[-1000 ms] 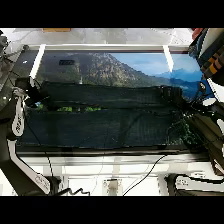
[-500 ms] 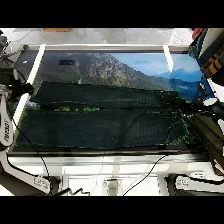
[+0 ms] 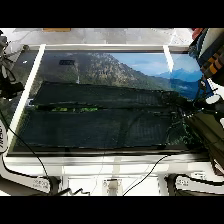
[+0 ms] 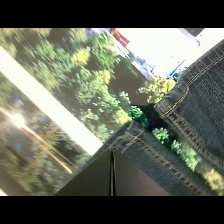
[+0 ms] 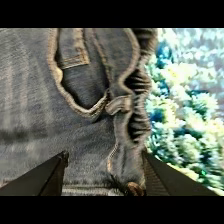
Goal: Fold the clothes and pants, and hang the long-sleeved shirts on hangers.
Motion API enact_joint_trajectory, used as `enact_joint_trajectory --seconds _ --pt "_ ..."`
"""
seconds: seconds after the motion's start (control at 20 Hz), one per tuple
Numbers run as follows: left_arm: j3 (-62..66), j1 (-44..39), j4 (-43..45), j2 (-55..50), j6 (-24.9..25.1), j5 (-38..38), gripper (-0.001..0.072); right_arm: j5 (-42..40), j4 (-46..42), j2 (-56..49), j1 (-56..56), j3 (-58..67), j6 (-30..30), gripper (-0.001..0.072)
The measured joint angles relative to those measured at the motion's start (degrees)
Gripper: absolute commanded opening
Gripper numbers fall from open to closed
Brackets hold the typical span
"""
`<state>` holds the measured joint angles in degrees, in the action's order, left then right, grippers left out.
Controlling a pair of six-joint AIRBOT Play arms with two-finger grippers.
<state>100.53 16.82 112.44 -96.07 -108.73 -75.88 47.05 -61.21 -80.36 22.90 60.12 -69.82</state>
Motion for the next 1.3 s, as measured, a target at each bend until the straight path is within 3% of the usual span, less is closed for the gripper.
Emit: enact_joint_trajectory --seconds 0.2,0.25,0.3,0.35,0.55,0.7,0.85,0.9,0.95,1.0,1.05,1.1,1.15,1.2,1.3 --pt "0.0 0.0 -1.2 4.4 5.4 -1.3 0.0033 10.6 -9.5 2.1 0.0 6.4 -3.0 0.0526" --pt "0.0 0.0 -2.7 5.7 6.5 -2.1 0.0032 13.7 -12.3 2.7 0.0 8.0 -4.5 0.0451" --pt "-0.1 0.0 -4.7 6.9 8.3 -2.5 0.0032 17.2 -15.2 3.4 0.0 9.4 -5.9 0.0191" --pt "-0.4 0.0 -7.9 8.2 11.2 -3.0 0.0032 20.5 -17.7 4.1 0.0 10.4 -7.0 0.0047" --pt "-5.2 1.2 -22.5 14.4 24.3 -4.8 0.0032 34.0 -23.6 7.6 1.6 11.5 -9.0 0.0035" --pt "-14.5 5.0 -28.3 21.6 31.8 -5.0 0.0032 37.9 -23.0 14.9 5.2 5.2 -7.9 0.0034" --pt "-25.2 12.5 -32.0 27.7 37.5 -4.3 0.0033 35.8 -17.0 24.2 9.9 -7.0 -5.9 0.0065" --pt "-28.0 15.2 -34.4 28.8 38.4 -4.0 0.0067 34.1 -14.1 27.0 11.1 -11.6 -5.8 0.0235" --pt "-30.7 18.1 -37.0 29.7 38.8 -3.7 0.0241 32.2 -11.4 29.4 11.8 -15.9 -5.9 0.0511" --pt "-32.9 20.5 -39.4 30.3 39.0 -3.5 0.0458 30.4 -9.7 31.1 12.4 -19.5 -7.0 0.0695" --pt "-35.1 22.7 -41.7 30.8 39.2 -3.3 0.0524 28.6 -8.7 32.4 12.9 -22.7 -8.5 0.0693" --pt "-37.0 24.5 -43.5 31.1 39.3 -3.1 0.0524 26.6 -7.2 33.4 13.2 -25.6 -10.6 0.0679" --pt "-38.6 26.0 -44.5 31.3 39.3 -2.9 0.0524 24.7 -6.4 33.9 13.4 -28.1 -12.4 0.0634" --pt "-40.3 27.3 -45.4 31.5 39.3 -2.5 0.0524 22.4 -6.1 34.1 13.6 -30.1 -13.8 0.0541" --pt "-43.1 29.2 -46.6 31.7 39.3 -1.4 0.0524 18.0 -4.7 33.9 13.7 -32.8 -15.5 0.0545"
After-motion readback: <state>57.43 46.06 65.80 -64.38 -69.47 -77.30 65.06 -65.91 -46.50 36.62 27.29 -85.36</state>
